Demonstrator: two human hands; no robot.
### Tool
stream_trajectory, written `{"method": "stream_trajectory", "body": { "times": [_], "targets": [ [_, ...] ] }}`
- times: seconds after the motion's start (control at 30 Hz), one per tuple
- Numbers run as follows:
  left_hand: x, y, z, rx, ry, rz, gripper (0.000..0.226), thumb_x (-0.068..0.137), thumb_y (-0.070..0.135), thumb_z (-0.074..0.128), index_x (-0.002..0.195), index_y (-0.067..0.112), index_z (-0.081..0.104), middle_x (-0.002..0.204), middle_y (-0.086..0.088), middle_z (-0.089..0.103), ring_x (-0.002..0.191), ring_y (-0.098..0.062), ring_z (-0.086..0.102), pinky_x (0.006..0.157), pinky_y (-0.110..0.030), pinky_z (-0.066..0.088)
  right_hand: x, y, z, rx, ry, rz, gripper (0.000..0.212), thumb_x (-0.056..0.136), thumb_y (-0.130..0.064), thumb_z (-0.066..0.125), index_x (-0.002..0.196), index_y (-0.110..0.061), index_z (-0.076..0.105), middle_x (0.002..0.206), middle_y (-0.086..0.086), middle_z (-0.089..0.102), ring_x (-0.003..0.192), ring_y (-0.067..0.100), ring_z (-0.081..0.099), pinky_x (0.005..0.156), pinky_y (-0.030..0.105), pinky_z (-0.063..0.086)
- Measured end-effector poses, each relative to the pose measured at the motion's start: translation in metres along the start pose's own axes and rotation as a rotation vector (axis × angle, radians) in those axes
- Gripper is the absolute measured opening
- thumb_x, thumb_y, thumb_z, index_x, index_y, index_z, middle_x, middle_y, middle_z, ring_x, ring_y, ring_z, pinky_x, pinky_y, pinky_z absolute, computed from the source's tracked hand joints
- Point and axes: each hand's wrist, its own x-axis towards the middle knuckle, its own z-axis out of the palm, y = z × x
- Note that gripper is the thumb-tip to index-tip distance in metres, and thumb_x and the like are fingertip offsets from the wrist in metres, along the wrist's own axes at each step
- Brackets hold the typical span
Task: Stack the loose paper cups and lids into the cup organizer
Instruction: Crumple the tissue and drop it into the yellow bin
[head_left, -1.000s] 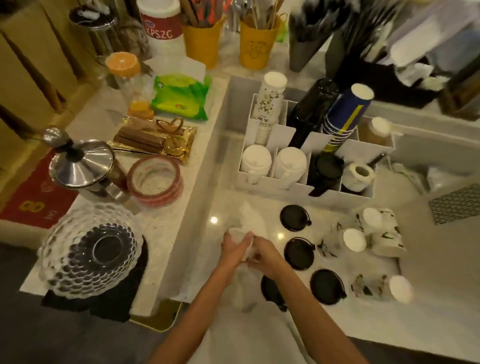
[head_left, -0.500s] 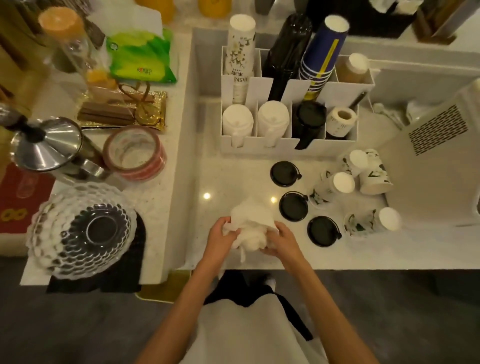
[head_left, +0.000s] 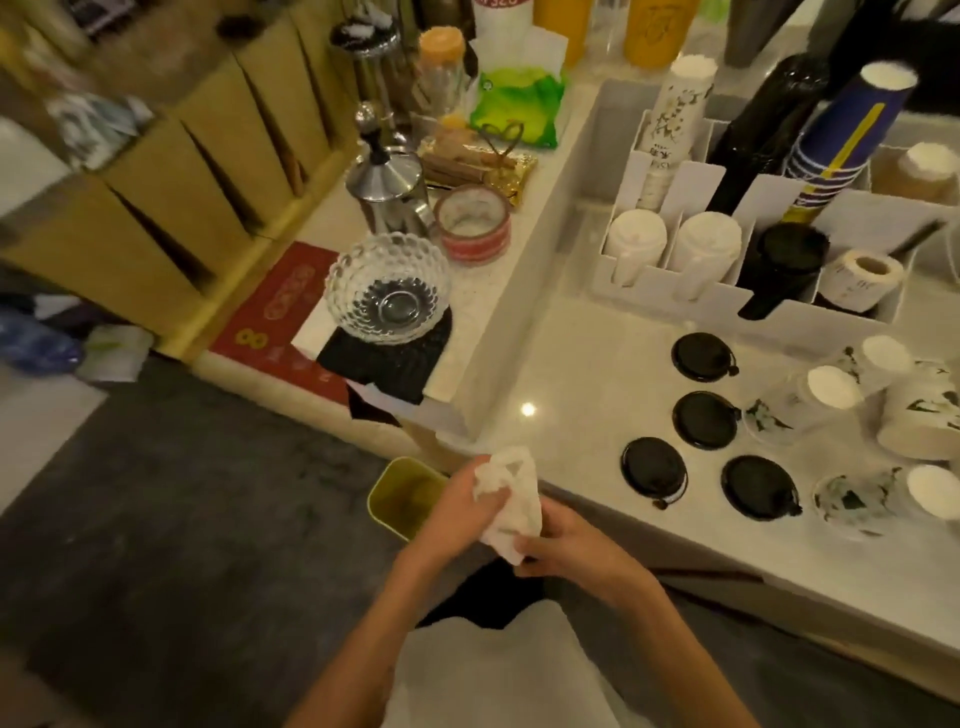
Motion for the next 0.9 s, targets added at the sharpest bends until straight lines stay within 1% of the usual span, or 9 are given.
{"method": "stream_trajectory", "body": {
  "times": [0.1, 0.17, 0.3, 0.43, 0.5, 0.57, 0.67, 0.83, 0.9],
  "targets": [
    [-0.036, -0.020, -0.023, -0.176, 0.094, -0.054, 0.016, 0.092, 0.010, 0.055, 0.104, 0.021, 0.059, 0.109, -0.004, 0.066, 0.102, -0.021, 0.064, 0.082, -0.029, 0.055, -0.009, 0.004, 0.022, -0.208, -0.056, -0.034, 0.076, 0.083, -0.031, 0.075, 0.147, -0.041, 0.035, 0.140, -0.011, 0.053, 0.118, 0.009, 0.061, 0.097, 0.039, 0.054],
    [-0.063, -0.031, -0.032, -0.322, 0.157, -0.100, 0.022, 0.090, 0.003, 0.052, 0.091, 0.023, 0.060, 0.090, 0.003, 0.071, 0.088, -0.017, 0.068, 0.069, -0.025, 0.057, -0.008, 0.008, 0.041, -0.240, -0.084, -0.048, 0.087, 0.081, -0.036, 0.077, 0.149, -0.047, 0.025, 0.147, -0.016, 0.042, 0.126, 0.008, 0.054, 0.103, 0.037, 0.050],
    [-0.079, -0.051, -0.023, -0.647, 0.145, -0.254, 0.028, 0.093, 0.016, 0.051, 0.120, 0.009, 0.056, 0.116, -0.014, 0.065, 0.101, -0.025, 0.064, 0.084, -0.039, 0.055, 0.004, 0.016, 0.086, -0.265, -0.046, 0.002, 0.081, 0.081, -0.019, 0.076, 0.148, -0.031, 0.033, 0.142, -0.008, 0.050, 0.127, 0.010, 0.052, 0.104, 0.032, 0.046],
    [-0.076, -0.068, -0.024, -0.381, 0.255, -0.198, 0.056, 0.096, 0.029, 0.055, 0.145, 0.016, 0.031, 0.145, -0.011, 0.042, 0.127, -0.025, 0.048, 0.077, -0.018, 0.053, 0.017, 0.028, 0.115, -0.143, 0.165, 0.019, 0.046, 0.089, -0.007, 0.064, 0.133, -0.016, 0.052, 0.114, -0.002, 0.067, 0.104, 0.018, 0.066, 0.076, 0.020, 0.053],
    [-0.082, -0.084, -0.033, -0.356, 0.109, -0.064, 0.068, 0.089, 0.051, 0.056, 0.147, 0.040, 0.021, 0.150, 0.004, 0.031, 0.136, -0.018, 0.037, 0.100, -0.032, 0.049, 0.027, 0.030, 0.123, 0.093, 0.242, 0.098, 0.036, 0.093, -0.015, 0.063, 0.128, -0.011, 0.057, 0.110, 0.008, 0.069, 0.104, 0.026, 0.067, 0.079, 0.028, 0.056],
    [-0.089, -0.108, -0.047, -0.276, -0.030, 0.024, 0.076, 0.080, 0.065, 0.058, 0.143, 0.054, 0.016, 0.153, 0.016, 0.022, 0.140, -0.011, 0.028, 0.113, -0.037, 0.036, 0.042, 0.031, 0.131, 0.305, 0.155, 0.202, 0.039, 0.095, -0.015, 0.058, 0.133, -0.007, 0.055, 0.117, 0.018, 0.067, 0.117, 0.034, 0.061, 0.093, 0.041, 0.054],
    [-0.086, -0.142, -0.071, -0.081, -0.030, 0.073, 0.087, 0.078, 0.060, 0.064, 0.144, 0.057, 0.007, 0.153, 0.025, 0.009, 0.139, -0.003, 0.021, 0.114, -0.034, 0.035, 0.073, 0.025, 0.150, 0.485, -0.030, 0.323, 0.046, 0.096, -0.008, 0.048, 0.141, 0.000, 0.045, 0.120, 0.023, 0.060, 0.126, 0.041, 0.051, 0.090, 0.042, 0.052],
    [-0.071, -0.181, -0.155, -0.330, 0.292, 0.000, 0.036, 0.093, 0.036, 0.058, 0.121, 0.057, 0.049, 0.121, 0.029, 0.060, 0.113, 0.004, 0.058, 0.096, -0.018, 0.049, 0.139, 0.005, 0.212, 0.205, -0.150, 0.449, 0.046, 0.089, -0.046, 0.061, 0.128, -0.020, 0.063, 0.128, 0.013, 0.066, 0.118, 0.035, 0.061, 0.097, 0.050, 0.051],
    [-0.058, -0.203, -0.192, -0.434, 0.312, -0.034, 0.040, 0.094, 0.025, 0.060, 0.132, 0.034, 0.053, 0.127, 0.010, 0.064, 0.117, -0.009, 0.061, 0.097, -0.026, 0.050, 0.165, 0.004, 0.229, 0.078, -0.134, 0.425, 0.056, 0.080, -0.060, 0.066, 0.127, -0.030, 0.062, 0.128, 0.007, 0.066, 0.117, 0.032, 0.063, 0.090, 0.046, 0.055]
  ]
}}
